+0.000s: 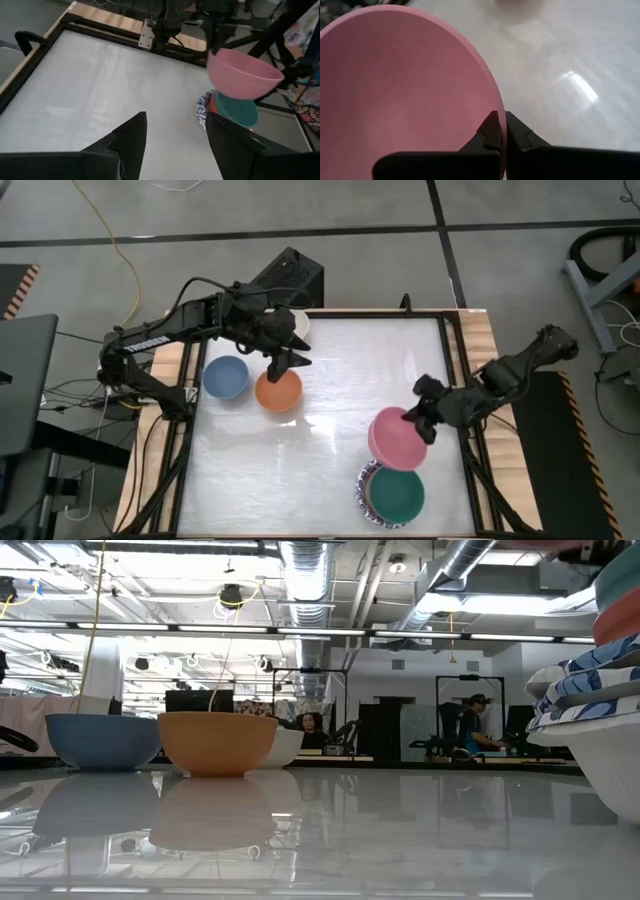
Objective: Nest bowls inside each other
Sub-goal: Stack the pink bowl on top of the other green bowl
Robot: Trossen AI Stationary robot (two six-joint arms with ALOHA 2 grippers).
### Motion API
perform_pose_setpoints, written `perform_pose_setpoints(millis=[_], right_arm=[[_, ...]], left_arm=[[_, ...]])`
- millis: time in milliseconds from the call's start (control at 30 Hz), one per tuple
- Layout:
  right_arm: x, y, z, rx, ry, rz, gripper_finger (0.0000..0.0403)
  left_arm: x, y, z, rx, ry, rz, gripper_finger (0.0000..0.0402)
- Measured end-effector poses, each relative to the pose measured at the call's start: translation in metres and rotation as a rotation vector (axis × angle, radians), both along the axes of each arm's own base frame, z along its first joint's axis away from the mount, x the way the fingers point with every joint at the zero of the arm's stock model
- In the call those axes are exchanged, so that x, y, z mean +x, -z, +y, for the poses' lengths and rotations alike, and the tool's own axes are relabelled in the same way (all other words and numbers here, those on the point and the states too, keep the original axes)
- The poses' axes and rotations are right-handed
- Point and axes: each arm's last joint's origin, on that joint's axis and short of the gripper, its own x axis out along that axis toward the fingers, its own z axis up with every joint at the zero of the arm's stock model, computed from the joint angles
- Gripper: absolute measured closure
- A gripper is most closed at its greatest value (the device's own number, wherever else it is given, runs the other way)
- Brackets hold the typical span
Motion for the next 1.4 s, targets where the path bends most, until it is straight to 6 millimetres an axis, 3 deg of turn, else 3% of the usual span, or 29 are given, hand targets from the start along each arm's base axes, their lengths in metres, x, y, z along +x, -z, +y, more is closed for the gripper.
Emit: perform_pose_setpoints(millis=[300, 567, 667, 800, 1133, 1400], right_arm=[[0.007, 0.009, 0.032, 0.005, -0.098, 0.018, 0.0391], [0.018, 0.026, 0.058, -0.017, -0.138, 0.078, 0.0391], [0.019, 0.032, 0.064, 0.001, -0.150, 0.120, 0.0391], [0.016, 0.036, 0.070, 0.023, -0.182, 0.176, 0.0391], [0.016, 0.037, 0.071, 0.047, -0.215, 0.206, 0.0391], [0.016, 0.050, 0.070, 0.051, -0.193, 0.224, 0.0391]], left_arm=[[-0.014, -0.010, -0.004, -0.008, 0.066, -0.033, 0.0209], [-0.069, -0.045, -0.011, 0.157, 0.044, -0.220, 0.0209], [-0.086, -0.046, -0.014, 0.185, 0.031, -0.283, 0.0209], [-0.101, -0.031, -0.017, 0.142, 0.005, -0.336, 0.0209], [-0.113, 0.022, -0.020, 0.015, -0.038, -0.460, 0.0209], [-0.116, 0.038, -0.019, -0.036, -0.090, -0.453, 0.0209]])
